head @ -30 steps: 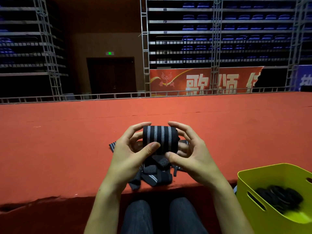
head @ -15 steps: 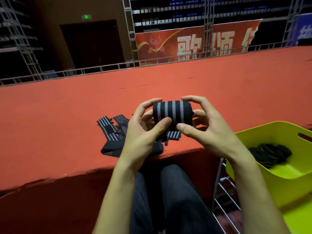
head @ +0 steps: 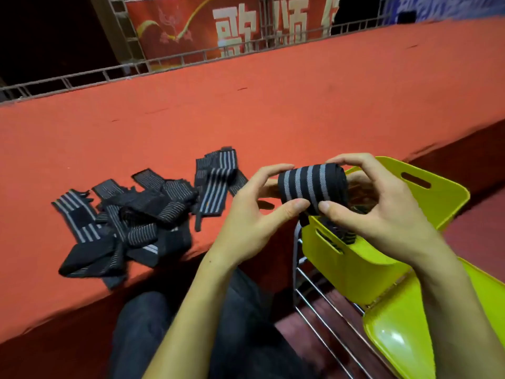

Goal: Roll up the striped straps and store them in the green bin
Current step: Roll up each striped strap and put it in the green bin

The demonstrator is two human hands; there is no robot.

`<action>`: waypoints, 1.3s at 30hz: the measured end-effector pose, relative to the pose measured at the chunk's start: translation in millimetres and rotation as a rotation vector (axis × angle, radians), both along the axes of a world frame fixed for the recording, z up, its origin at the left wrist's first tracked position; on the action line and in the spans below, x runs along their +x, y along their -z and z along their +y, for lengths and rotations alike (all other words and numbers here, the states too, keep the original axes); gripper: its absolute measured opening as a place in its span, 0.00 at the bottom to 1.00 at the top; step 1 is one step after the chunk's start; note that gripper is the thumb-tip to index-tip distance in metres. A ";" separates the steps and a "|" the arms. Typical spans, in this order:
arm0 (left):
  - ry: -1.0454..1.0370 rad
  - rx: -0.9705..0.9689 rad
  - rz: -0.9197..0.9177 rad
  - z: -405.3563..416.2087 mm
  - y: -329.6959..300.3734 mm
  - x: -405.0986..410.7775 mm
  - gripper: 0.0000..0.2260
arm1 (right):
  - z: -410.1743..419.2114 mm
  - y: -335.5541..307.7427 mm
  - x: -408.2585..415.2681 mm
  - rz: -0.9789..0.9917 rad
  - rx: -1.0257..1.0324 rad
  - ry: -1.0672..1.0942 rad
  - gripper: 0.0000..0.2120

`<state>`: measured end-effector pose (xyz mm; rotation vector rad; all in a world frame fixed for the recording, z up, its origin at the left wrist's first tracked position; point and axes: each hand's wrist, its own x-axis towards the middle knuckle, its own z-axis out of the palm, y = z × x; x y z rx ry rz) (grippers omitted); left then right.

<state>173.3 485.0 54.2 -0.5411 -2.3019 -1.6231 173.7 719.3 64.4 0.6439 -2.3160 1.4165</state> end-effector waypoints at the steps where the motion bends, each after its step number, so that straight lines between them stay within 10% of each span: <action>1: 0.021 -0.019 -0.005 11.2 5.9 -9.9 0.23 | 11.6 3.5 -4.5 -0.011 0.020 0.029 0.27; 15: -0.095 -0.212 0.059 73.4 81.5 -84.2 0.15 | 88.2 37.4 -70.0 -0.237 0.457 0.201 0.30; 27: -0.162 0.018 0.029 68.3 102.5 -90.0 0.10 | 46.6 51.9 -110.3 -0.163 1.015 0.015 0.31; 39: -0.134 -0.005 0.046 63.1 113.1 -88.6 0.15 | 28.0 95.9 -132.2 -0.324 1.056 -0.113 0.33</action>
